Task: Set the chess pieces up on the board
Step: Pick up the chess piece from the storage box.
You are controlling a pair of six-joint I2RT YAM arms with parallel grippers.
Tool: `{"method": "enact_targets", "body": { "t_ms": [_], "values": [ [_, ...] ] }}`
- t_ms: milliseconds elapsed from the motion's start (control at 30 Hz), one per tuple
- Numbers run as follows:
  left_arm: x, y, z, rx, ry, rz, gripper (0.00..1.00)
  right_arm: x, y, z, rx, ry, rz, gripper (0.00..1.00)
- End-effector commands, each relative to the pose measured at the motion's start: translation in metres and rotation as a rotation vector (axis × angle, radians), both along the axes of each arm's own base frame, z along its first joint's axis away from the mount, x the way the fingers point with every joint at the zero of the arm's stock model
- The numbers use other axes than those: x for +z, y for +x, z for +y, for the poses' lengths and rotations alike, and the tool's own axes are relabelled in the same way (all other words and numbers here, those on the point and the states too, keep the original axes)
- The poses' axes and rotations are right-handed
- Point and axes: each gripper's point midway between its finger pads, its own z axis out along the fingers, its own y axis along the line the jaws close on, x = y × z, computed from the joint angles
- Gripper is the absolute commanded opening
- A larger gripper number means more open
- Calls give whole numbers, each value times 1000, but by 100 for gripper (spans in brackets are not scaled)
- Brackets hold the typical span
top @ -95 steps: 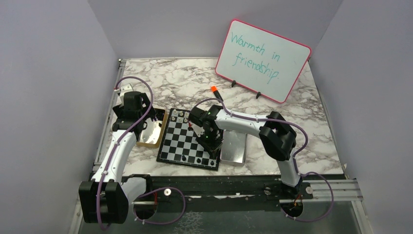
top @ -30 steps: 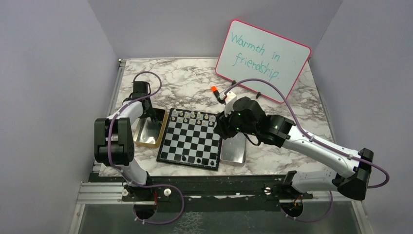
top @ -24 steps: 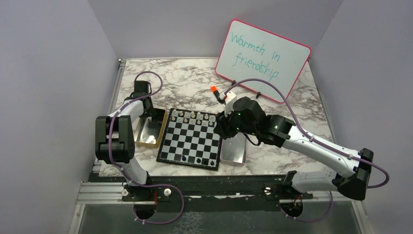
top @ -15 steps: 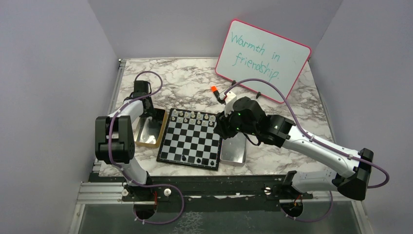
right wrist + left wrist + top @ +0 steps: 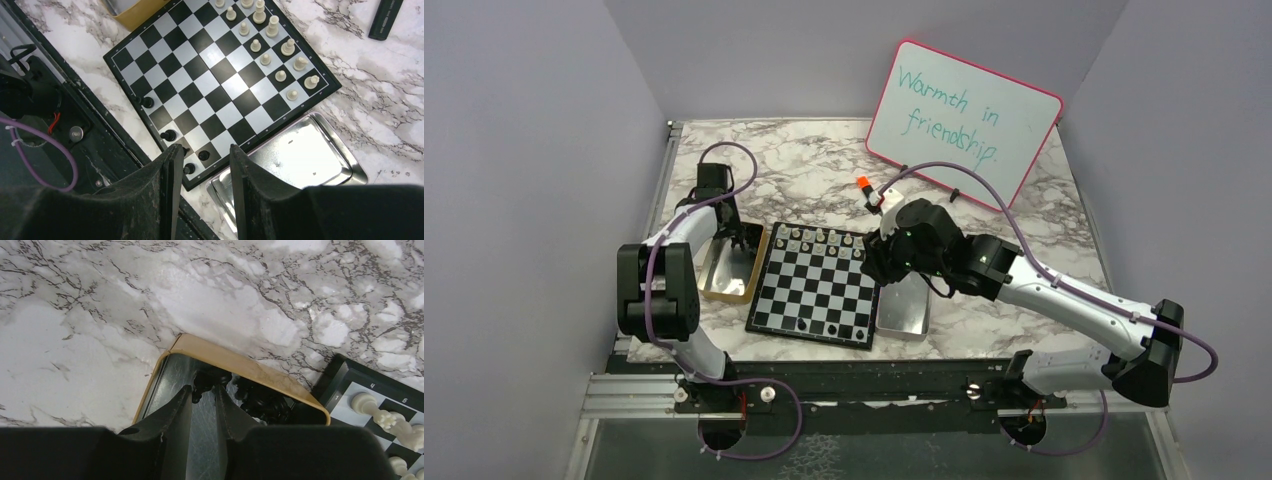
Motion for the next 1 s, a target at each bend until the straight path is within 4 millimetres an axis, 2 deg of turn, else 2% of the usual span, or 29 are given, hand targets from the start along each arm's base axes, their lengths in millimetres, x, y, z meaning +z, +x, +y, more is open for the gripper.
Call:
{"method": "enact_targets", "body": {
  "t_ms": [0,500,667,800,967],
  "values": [
    [-5,5,-1,-16,-5,12,25,7,3,4,7,30,-20,44],
    [-27,0,-4,-38,-20,85,25,7,1,2,2,43,-25,44],
    [-28,-4,-7,-43,-38,108,19,6,1,1,3,41,-25,44],
    [-21,-9,-14,-35,-81,107,18,5,2,1,4,37,-30,44],
    [9,-14,-37,-54,-205,47,18,3,8,1,-10,44,-66,44]
  ]
}}
